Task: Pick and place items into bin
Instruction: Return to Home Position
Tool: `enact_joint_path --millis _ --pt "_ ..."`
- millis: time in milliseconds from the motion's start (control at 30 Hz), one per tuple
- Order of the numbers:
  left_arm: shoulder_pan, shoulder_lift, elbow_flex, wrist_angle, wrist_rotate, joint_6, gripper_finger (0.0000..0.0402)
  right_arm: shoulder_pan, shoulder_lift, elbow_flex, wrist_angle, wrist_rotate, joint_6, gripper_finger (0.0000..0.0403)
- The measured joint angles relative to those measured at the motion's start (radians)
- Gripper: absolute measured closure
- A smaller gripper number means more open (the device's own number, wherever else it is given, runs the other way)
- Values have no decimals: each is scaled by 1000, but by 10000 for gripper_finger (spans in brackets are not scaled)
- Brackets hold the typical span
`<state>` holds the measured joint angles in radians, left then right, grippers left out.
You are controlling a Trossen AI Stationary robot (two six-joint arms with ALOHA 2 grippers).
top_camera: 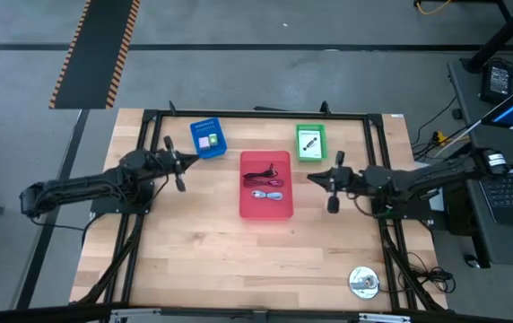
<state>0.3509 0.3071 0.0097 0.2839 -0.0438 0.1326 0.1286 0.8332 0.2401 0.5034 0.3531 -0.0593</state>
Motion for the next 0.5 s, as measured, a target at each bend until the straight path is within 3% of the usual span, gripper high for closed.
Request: enact_joint_path --millis 200,500 --pt "27 -58 0 -21 15 -28 400 0 -139 -89 -10 0 24 403" --pt "23 -181 1 -155 13 -43 400 0 -238 -148 -31 0 20 403"
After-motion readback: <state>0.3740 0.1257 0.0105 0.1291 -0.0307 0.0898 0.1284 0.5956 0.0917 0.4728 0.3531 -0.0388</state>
